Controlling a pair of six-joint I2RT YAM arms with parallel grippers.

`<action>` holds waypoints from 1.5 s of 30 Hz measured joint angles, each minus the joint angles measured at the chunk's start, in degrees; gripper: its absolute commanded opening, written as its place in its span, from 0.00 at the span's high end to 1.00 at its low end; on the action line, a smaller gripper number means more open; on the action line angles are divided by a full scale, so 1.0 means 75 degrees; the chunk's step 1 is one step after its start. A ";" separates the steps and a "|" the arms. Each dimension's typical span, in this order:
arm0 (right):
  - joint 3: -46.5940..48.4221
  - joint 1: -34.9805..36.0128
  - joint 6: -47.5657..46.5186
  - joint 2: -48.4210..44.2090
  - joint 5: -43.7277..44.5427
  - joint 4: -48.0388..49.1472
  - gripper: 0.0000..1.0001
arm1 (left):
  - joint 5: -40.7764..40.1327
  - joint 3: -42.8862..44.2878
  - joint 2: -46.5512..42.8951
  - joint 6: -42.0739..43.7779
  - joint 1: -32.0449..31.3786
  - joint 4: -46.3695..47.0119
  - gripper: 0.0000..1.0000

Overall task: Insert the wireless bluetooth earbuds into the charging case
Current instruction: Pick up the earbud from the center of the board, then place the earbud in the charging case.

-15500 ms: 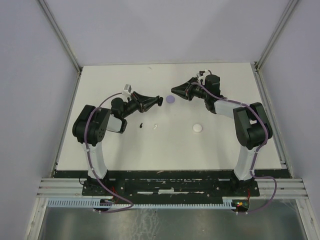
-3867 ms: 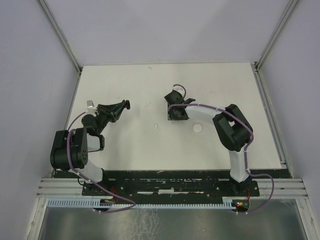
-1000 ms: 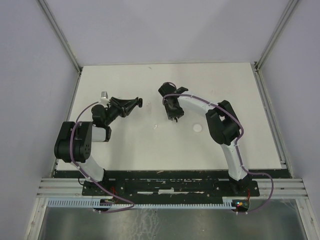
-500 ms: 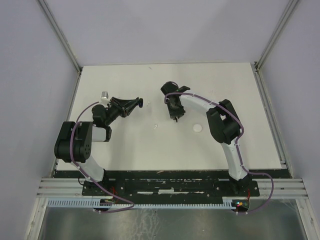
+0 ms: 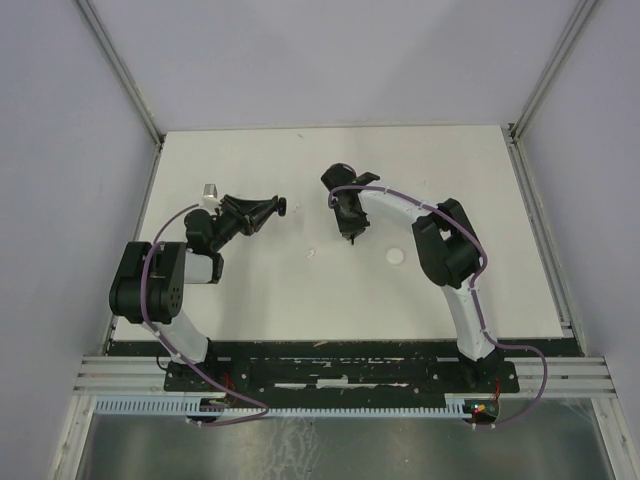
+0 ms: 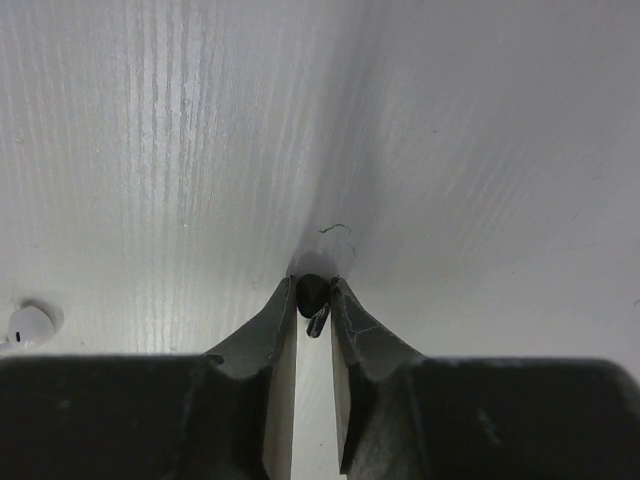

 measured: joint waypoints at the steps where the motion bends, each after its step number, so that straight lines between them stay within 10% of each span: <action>1: 0.0000 0.0000 -0.0003 0.0000 -0.0006 0.0003 0.83 | 0.0000 0.0000 0.0015 0.0000 0.0000 0.0003 0.97; 17: -0.2139 -0.0003 -0.0717 -0.2052 0.0842 0.2279 0.96 | 0.0044 0.0886 0.0653 -0.0003 -0.1128 -0.0111 0.97; 26: -0.5630 -0.0003 -0.1571 -0.5132 0.0731 0.6988 0.99 | 0.0189 0.1402 0.1390 -0.0152 -0.1743 -0.0102 0.97; 45: -0.7842 -0.0006 -0.2833 -0.4695 -0.1536 1.2939 0.99 | 0.0178 0.1859 0.2133 -0.1084 -0.2535 0.0609 0.97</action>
